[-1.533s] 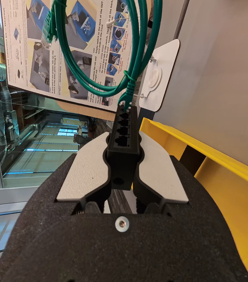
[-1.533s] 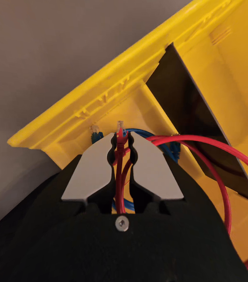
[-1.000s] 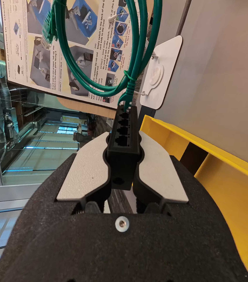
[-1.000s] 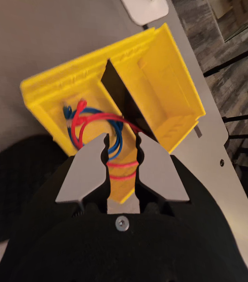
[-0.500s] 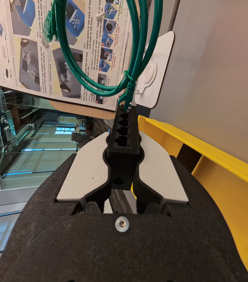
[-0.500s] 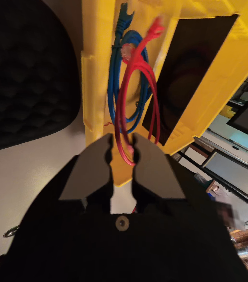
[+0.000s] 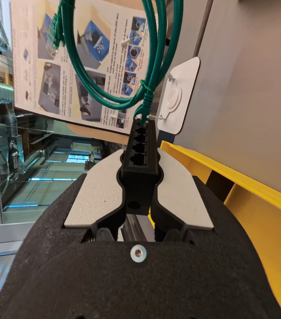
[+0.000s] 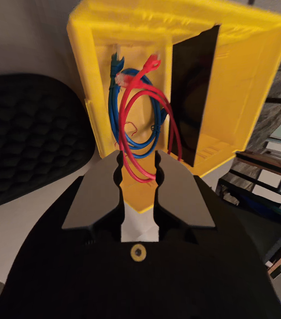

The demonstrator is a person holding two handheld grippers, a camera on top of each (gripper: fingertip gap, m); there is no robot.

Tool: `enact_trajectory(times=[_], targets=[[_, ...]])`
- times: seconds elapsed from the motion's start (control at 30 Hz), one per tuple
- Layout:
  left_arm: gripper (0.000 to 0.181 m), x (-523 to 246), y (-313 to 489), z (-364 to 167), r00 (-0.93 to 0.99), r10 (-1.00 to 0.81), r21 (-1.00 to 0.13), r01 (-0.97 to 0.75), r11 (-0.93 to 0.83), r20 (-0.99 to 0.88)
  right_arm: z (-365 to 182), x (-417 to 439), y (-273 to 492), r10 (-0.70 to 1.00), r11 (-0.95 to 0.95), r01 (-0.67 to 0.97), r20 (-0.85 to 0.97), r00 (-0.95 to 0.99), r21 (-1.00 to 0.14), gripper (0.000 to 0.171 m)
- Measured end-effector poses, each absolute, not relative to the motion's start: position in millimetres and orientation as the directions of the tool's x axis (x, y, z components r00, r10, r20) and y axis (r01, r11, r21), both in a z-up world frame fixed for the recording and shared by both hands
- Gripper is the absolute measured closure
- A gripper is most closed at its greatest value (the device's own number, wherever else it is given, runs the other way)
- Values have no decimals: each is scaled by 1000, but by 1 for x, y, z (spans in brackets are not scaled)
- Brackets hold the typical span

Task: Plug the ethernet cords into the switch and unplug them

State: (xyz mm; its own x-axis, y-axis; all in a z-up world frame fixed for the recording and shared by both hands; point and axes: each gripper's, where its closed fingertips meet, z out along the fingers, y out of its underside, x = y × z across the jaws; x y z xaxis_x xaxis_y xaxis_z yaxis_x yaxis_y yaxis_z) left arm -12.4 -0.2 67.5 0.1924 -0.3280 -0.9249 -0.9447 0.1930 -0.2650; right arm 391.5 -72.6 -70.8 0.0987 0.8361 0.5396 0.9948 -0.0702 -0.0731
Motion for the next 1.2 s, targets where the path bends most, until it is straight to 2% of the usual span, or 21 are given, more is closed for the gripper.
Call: enact_trajectory(times=[0.13,0.27,0.37,0.4,0.43,0.63,0.73,0.93,1.03,1.2], targets=[[151,1,-7,79,153,-230,-221,-926,307,-961,-9,357,-62,712,60,986,699,68,-157,138],[151,16,-16,88,145,-151,-191,-912,363,-978,84,269,-69,421,356,891,900,115,-280,140],[151,25,-21,83,130,-159,-181,-911,372,-979,121,192,-98,298,559,777,945,138,-290,144],[151,27,-22,81,121,-158,-172,-914,368,-980,123,172,-102,274,589,761,953,127,-271,152],[151,29,-23,79,113,-158,-165,-916,365,-981,122,156,-102,251,600,760,961,117,-250,153],[151,33,-27,68,110,-193,-170,-928,330,-975,83,86,-78,278,620,759,960,23,-198,145],[151,40,-26,68,114,-202,-178,-925,337,-973,68,73,-60,318,594,774,948,25,-220,144],[151,39,-26,68,122,-217,-191,-923,335,-969,74,70,-41,255,587,776,962,94,-231,145],[151,37,-28,73,125,-201,-189,-920,344,-972,70,65,-52,290,666,711,956,34,-227,140],[151,40,-34,78,136,-192,-202,-902,382,-972,87,68,-57,327,702,640,940,98,-311,136]])
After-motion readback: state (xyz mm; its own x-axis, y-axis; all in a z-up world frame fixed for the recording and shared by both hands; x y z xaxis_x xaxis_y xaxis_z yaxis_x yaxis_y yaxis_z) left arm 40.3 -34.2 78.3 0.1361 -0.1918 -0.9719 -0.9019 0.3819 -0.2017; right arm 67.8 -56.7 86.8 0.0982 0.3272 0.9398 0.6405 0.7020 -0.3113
